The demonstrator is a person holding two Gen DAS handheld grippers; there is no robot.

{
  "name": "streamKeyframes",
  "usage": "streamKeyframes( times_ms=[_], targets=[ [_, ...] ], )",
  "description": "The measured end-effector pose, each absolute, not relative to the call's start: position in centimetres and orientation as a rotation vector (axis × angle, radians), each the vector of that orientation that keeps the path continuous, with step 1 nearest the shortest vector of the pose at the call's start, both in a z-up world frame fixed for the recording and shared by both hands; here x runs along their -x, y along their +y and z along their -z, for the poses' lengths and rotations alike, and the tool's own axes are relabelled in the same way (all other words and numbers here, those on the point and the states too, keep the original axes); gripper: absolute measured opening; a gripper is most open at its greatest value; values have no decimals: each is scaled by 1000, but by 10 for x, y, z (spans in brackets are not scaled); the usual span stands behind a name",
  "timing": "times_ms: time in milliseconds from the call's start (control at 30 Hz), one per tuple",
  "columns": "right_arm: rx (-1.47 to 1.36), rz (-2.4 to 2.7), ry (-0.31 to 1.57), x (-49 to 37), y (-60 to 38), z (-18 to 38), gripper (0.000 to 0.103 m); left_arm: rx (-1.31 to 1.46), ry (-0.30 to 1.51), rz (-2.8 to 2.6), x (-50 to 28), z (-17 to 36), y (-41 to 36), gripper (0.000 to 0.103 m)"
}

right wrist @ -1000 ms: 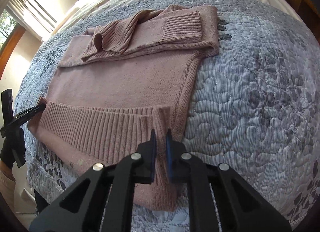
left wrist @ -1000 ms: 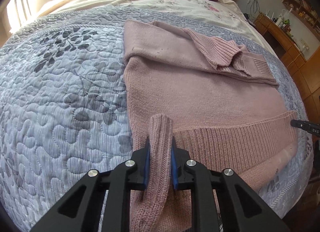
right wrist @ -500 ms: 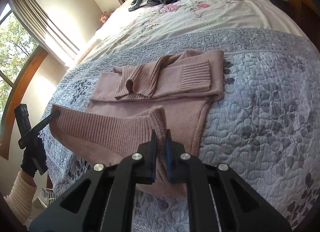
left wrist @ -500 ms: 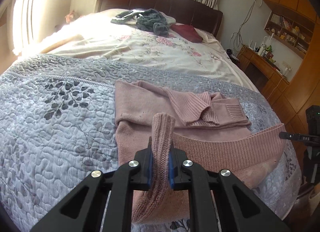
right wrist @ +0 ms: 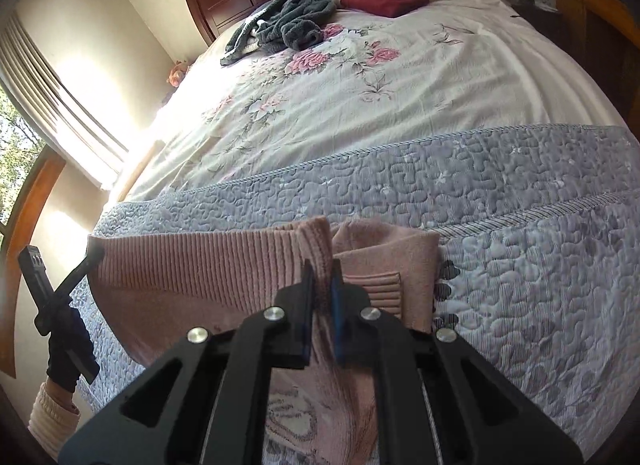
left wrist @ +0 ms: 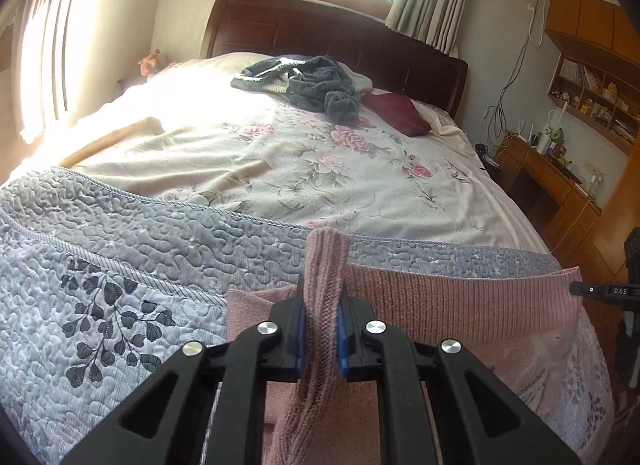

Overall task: Fold small clothes
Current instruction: 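Lift the hem with both grippers and fold it up over the collar, then release the hem and open both grippers above the folded sweater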

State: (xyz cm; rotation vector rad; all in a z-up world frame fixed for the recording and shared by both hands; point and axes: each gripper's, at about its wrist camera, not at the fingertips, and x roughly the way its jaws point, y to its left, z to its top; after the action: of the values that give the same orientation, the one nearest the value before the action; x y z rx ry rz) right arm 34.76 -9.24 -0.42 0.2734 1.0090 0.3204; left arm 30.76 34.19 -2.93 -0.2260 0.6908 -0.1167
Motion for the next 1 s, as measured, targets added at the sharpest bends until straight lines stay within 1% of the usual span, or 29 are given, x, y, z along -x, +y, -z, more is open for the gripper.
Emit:
streamKeyframes(
  times_ms=[167,333,400,433,467,533,600,667,700,767,800,867,900,1000],
  targets=[
    [-281,-259,1085,-391,-89,45,7,223,782,68,-346,76,344,12],
    [-230,-198,1162,-408,-82,87,7,220,875,29,-362,120,344,13],
    [-218,-181,1181,-410,-82,98,13,227,903,11,-365,132,346,16],
    [-213,-168,1186,-411,-83,102,13,233,912,7,-365,136,348,17],
    [-211,-161,1190,-411,-84,105,14,235,920,-2,-364,139,349,18],
    [-216,-155,1200,-409,-89,108,20,236,923,-14,-361,141,354,19],
    [-230,-162,1193,-402,-94,106,28,255,915,-30,-355,138,362,25],
    [-237,-182,1188,-387,-98,99,31,280,894,-32,-344,130,369,26],
    [-242,-194,1182,-377,-99,95,36,282,882,-21,-336,124,369,26],
    [-260,-233,1187,-354,-101,91,40,272,871,-3,-317,116,365,27],
    [-258,-253,1191,-341,-100,89,41,272,872,24,-307,112,360,28],
    [-226,-275,1206,-313,-98,90,42,240,885,46,-287,109,348,32],
    [-219,-288,1217,-300,-97,92,44,225,897,58,-277,109,341,32],
    [-236,-332,1255,-261,-94,101,45,213,952,108,-252,115,324,36]
  ],
)
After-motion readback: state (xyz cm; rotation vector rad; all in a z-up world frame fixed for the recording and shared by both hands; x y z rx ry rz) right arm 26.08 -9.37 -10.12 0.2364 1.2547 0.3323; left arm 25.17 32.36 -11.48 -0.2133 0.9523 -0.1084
